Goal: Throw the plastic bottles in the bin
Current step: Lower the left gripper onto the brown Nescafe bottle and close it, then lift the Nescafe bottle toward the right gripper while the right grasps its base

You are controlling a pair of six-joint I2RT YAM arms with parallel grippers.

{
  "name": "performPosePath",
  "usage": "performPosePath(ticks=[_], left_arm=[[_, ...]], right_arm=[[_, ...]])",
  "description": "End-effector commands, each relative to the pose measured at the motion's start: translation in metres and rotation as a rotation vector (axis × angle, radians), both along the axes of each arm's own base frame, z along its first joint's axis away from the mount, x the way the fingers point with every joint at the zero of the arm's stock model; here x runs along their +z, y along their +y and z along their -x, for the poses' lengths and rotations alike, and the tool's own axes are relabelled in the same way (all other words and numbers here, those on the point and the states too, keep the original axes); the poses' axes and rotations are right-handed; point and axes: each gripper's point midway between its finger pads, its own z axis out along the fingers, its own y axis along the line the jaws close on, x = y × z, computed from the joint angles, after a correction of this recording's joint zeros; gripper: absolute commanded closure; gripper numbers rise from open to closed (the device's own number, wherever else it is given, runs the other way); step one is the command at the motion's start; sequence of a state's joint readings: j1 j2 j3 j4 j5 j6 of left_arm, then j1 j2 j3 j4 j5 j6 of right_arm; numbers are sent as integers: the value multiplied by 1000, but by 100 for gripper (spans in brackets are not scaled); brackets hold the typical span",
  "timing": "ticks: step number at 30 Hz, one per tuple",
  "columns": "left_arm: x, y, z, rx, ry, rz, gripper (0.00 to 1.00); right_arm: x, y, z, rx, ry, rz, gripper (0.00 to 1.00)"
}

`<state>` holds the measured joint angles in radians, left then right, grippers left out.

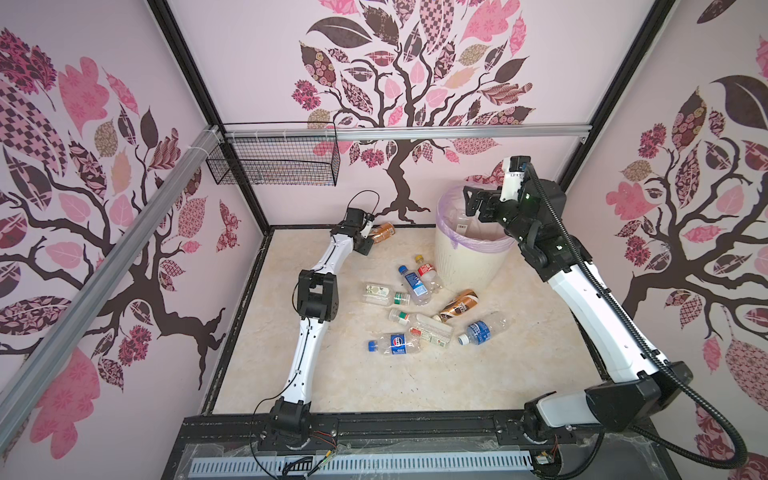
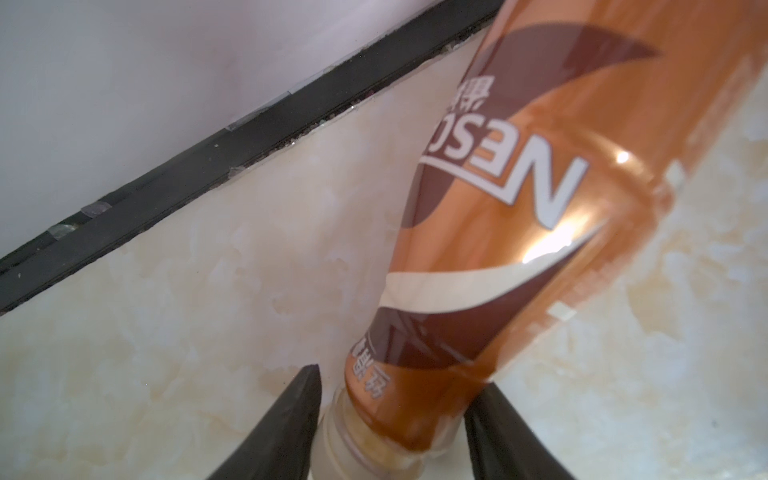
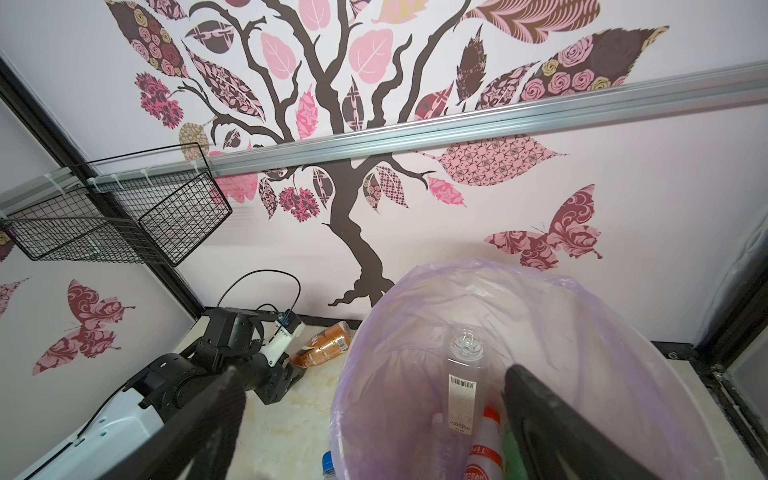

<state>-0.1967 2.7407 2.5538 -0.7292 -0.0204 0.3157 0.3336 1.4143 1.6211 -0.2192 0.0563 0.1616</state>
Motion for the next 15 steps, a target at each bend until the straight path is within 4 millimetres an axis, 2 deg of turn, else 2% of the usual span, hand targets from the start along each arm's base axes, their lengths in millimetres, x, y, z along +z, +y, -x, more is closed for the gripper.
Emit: performPosePath(ticks=[1, 4, 6, 11, 15], left_arm=[[-10, -7, 3, -13, 22, 10, 52], [-9, -13, 8, -28, 18, -10, 63], [-3, -20, 12, -57, 8, -27, 66], [36, -22, 9, -33, -42, 33, 69], [67, -27, 17, -17, -59, 72, 72]], right_arm=[[25, -5, 15, -8, -64, -33, 0], [23, -5, 15, -8, -56, -35, 0], [21, -5, 15, -10, -49, -39, 0], [17, 0, 13, 13, -18, -55, 0], [12, 5, 12, 33, 16, -88, 0]])
